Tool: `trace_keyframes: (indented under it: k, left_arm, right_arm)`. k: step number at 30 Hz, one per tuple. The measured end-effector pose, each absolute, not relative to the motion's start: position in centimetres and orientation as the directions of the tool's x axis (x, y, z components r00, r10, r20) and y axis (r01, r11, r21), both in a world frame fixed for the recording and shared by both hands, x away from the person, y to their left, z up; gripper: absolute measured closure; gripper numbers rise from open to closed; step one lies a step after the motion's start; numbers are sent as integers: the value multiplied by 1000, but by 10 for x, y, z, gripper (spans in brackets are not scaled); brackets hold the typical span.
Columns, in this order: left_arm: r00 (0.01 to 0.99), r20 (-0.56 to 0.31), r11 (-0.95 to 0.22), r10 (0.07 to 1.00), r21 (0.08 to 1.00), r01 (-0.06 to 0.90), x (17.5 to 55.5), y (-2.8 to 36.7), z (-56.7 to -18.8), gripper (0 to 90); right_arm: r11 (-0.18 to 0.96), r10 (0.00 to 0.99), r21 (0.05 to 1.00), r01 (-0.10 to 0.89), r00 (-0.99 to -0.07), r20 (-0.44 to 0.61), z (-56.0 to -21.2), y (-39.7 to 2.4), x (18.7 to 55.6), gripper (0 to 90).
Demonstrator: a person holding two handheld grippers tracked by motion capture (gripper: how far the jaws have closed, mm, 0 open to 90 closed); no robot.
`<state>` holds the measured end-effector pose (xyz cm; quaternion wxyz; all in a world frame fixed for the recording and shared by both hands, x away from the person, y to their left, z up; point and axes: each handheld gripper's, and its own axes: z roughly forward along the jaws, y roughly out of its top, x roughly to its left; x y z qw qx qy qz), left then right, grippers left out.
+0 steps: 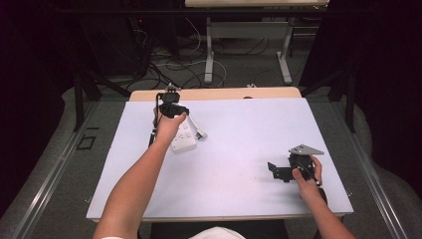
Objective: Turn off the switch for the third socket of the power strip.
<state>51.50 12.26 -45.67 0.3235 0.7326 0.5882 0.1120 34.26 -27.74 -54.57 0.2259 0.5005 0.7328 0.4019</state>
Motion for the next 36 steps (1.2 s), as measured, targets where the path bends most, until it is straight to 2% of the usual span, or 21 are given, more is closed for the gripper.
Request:
trace_keyframes:
  k: [4, 11, 18, 36]
  left_arm:
    - [281, -217, -111, 935, 575, 811, 516, 123, -459, 826]
    - [275, -241, -118, 931, 513, 850, 515, 122, -464, 852]
    - [295, -240, -140, 925, 506, 851, 511, 121, -463, 895]
    - [336, -258, -182, 906, 481, 858, 501, 118, -466, 899]
  right_arm:
    - [178, 914, 815, 552, -399, 71, -546, -278, 343, 0]
    - [173, 914, 816, 552, -398, 75, -546, -278, 342, 0]
    - [188, 911, 817, 545, -407, 61, -546, -277, 344, 0]
    - [186, 912, 818, 544, -406, 62, -546, -278, 343, 0]
